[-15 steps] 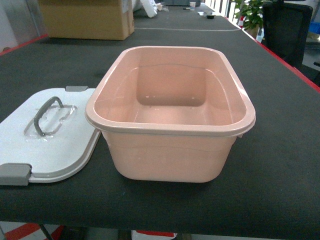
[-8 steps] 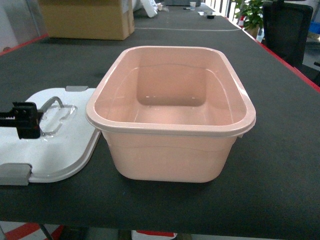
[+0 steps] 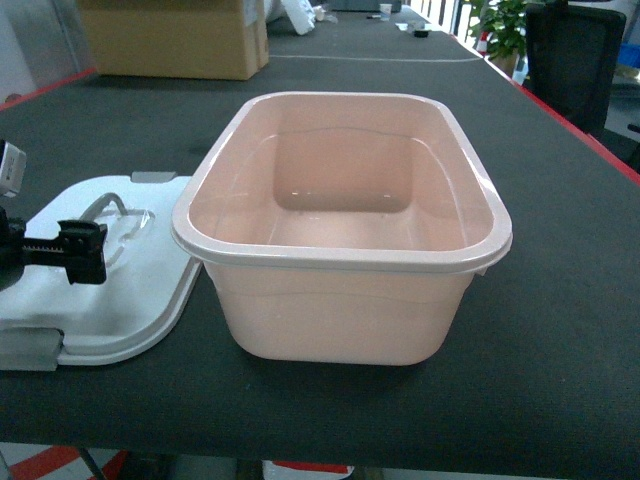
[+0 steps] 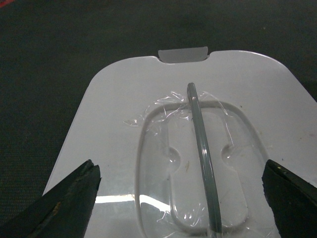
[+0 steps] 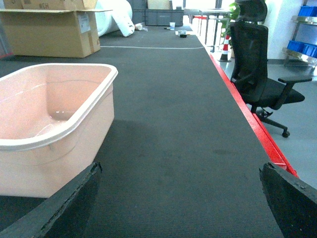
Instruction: Pick capacitor and pack into box
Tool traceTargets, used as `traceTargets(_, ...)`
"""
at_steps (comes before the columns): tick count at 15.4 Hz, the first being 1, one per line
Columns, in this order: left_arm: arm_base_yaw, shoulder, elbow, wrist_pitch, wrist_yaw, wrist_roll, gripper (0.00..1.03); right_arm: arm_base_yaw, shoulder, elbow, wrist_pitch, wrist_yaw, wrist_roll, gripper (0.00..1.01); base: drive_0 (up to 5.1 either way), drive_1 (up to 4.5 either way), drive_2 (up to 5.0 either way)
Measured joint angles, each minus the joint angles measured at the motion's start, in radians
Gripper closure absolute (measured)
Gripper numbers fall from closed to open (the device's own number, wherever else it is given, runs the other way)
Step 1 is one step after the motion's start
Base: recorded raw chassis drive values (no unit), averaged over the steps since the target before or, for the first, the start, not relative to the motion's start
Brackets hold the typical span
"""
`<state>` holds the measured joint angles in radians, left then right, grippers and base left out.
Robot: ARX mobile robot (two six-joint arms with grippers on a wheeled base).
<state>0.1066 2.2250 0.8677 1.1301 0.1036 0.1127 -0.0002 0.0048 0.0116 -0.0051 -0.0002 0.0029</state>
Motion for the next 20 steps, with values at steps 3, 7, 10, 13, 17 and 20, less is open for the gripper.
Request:
traceTargets(3,0.001,0.012,0.003,-0.013,0.021,0.000,0.39,0.000,0.000,0.000,0.000,0.000,0.000,0.03,0.0,0.00,0.0)
traceTargets(7,0.001,0.026,0.003,-0.006,0.035,0.000,0.83,0.000,0.000,0.000,0.000,0.000,0.000,0.03,0.0,0.00,0.0)
traceTargets(10,-0.002,0.026,0.003,0.003,0.035,-0.002,1.01,0.000,0.000,0.000,0.000,0.000,0.000,0.03,0.0,0.00,0.0)
traceTargets(13,0.009,-0.023,-0.039,-0.010,0.018,-0.007,1.01,0.000,0.000,0.000,0.000,0.000,0.000,0.03,0.0,0.00,0.0)
traceTargets(17,0.066,-0.351,-0.069,-0.141,-0.088,-0.043,1.01,0.000,0.000,0.000,0.000,0.000,0.000,0.03,0.0,0.00,0.0)
traceTargets(20,-0.023,-0.648,-0.092,-0.351,-0.203,-0.089,1.01,0.000,0.000,0.000,0.000,0.000,0.000,0.03,0.0,0.00,0.0)
